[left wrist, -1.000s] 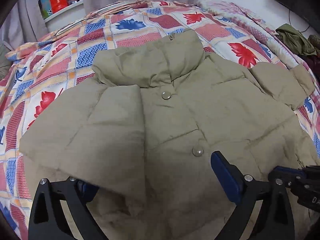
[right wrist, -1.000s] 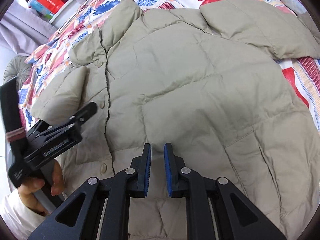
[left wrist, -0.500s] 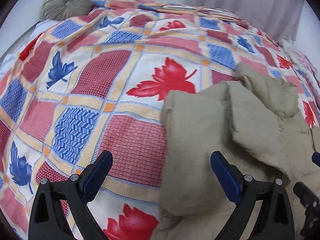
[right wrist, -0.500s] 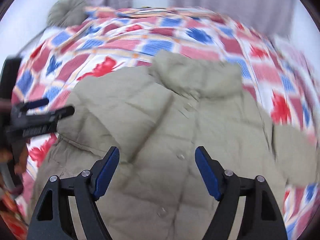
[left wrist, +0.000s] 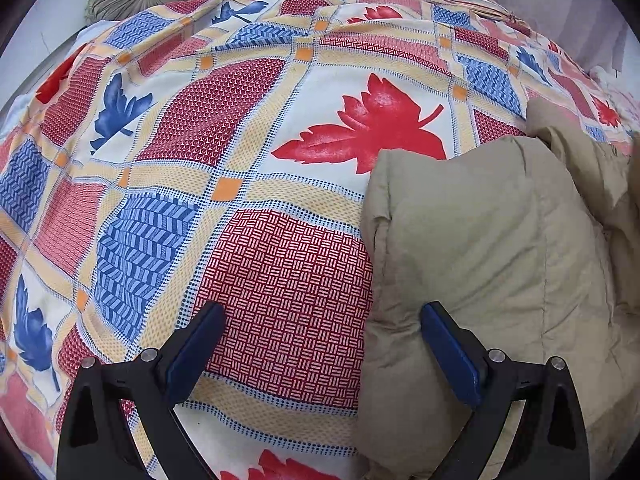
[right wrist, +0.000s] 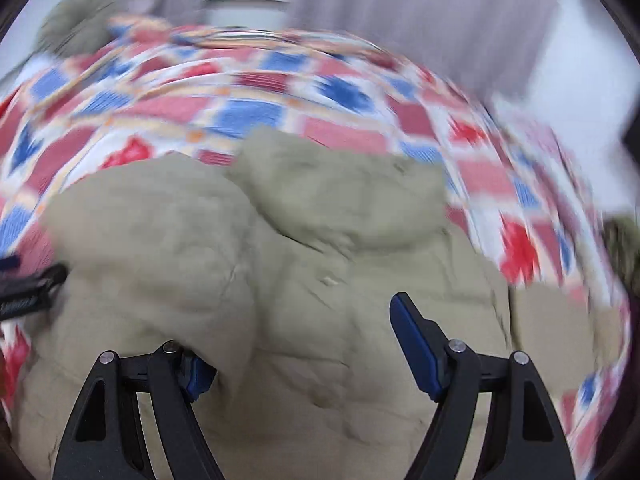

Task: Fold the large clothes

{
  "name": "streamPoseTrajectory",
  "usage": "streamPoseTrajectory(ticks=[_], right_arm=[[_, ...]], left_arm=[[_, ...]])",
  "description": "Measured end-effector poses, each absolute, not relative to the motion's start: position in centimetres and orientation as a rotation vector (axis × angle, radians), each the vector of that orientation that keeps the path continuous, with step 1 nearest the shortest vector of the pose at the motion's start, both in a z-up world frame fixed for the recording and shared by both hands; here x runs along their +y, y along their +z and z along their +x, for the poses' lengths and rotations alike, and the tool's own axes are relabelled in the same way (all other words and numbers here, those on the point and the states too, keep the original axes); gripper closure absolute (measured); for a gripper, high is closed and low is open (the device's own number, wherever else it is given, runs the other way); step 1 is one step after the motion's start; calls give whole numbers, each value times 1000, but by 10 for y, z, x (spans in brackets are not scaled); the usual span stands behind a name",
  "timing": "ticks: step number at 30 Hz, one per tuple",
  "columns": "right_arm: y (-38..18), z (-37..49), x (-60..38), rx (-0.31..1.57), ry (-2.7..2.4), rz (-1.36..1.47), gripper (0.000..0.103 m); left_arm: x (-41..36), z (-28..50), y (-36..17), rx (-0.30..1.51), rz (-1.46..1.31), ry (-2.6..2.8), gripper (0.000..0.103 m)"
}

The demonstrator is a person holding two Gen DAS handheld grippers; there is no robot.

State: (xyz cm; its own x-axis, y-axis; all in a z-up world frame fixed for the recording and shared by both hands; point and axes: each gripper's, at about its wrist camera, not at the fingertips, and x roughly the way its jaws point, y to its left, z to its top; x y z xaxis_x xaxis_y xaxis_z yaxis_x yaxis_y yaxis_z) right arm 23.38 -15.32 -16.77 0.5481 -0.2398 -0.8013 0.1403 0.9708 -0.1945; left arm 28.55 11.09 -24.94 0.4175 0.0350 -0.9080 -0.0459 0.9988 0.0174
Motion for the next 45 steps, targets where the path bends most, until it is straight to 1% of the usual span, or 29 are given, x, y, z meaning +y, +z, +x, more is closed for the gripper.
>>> streamPoseTrajectory(ticks=[2, 3, 4, 5, 6, 7, 8, 9, 10, 11, 12, 16, 19, 20, 22, 25, 27, 29, 33, 34, 35, 36, 38, 44, 45], right_arm=[[-177, 225, -199, 1026, -242, 97, 22], [-183, 220, -219, 1058, -229, 204, 22], [-188, 213, -237, 1084, -210, 314, 22], [-191, 206, -251, 1098, -213, 396, 22], [-192, 197, -263, 1100, -230, 454, 22], [-190, 188, -274, 1096, -246, 495, 22], [-188, 179, -283, 1085, -261, 525, 22], [-184, 171, -290, 1065, -277, 553, 23], [-179, 164, -295, 1040, -283, 573, 29], [-174, 162, -297, 1022, -276, 575, 56], [-171, 165, -296, 1018, -253, 560, 71], [-175, 196, -271, 1051, -142, 424, 72], [-202, 210, -260, 1131, -132, 343, 73], [-213, 212, -262, 1156, -149, 328, 78], [-223, 209, -269, 1158, -162, 311, 82], [-215, 196, -288, 1139, -201, 359, 82], [-208, 184, -304, 1137, -212, 429, 79], [-201, 168, -317, 1135, -188, 516, 79], [-194, 135, -324, 1157, -150, 587, 77], [-193, 127, -324, 1165, -148, 601, 76], [-193, 120, -325, 1170, -145, 620, 72], [-193, 111, -326, 1175, -146, 642, 66], [-195, 93, -330, 1182, -153, 687, 59], [-194, 56, -349, 1183, -172, 781, 57], [-194, 52, -352, 1181, -178, 789, 56]], left_arm=[[111, 286, -244, 1146, 0, 56, 5], [111, 284, -238, 1139, 3, 49, 19], [111, 283, -230, 1133, 0, 25, 27], [111, 282, -224, 1134, -5, 4, 40], [112, 281, -218, 1132, -13, -14, 49], [111, 280, -211, 1126, -29, -38, 53], [110, 280, -205, 1118, -50, -70, 58], [108, 280, -200, 1112, -70, -101, 60], [102, 281, -196, 1106, -80, -130, 60], [94, 281, -195, 1099, -70, -146, 59], [86, 280, -195, 1095, -48, -145, 59], [61, 281, -225, 1153, 14, -107, 59], [60, 280, -245, 1175, 3, -85, 59], [60, 281, -246, 1177, 3, -81, 59], [57, 282, -244, 1183, 20, -74, 59], [55, 281, -234, 1184, 53, -55, 59], [53, 274, -223, 1182, 63, -59, 59], [49, 265, -212, 1182, 69, -76, 59], [30, 239, -192, 1192, 83, -151, 58], [23, 230, -189, 1195, 91, -171, 55], [16, 225, -185, 1197, 95, -187, 38], [8, 217, -182, 1195, 92, -200, 27], [-9, 202, -177, 1198, 79, -238, 26], [-65, 168, -178, 1264, 92, -314, 26], [-75, 162, -177, 1268, 99, -327, 21]])
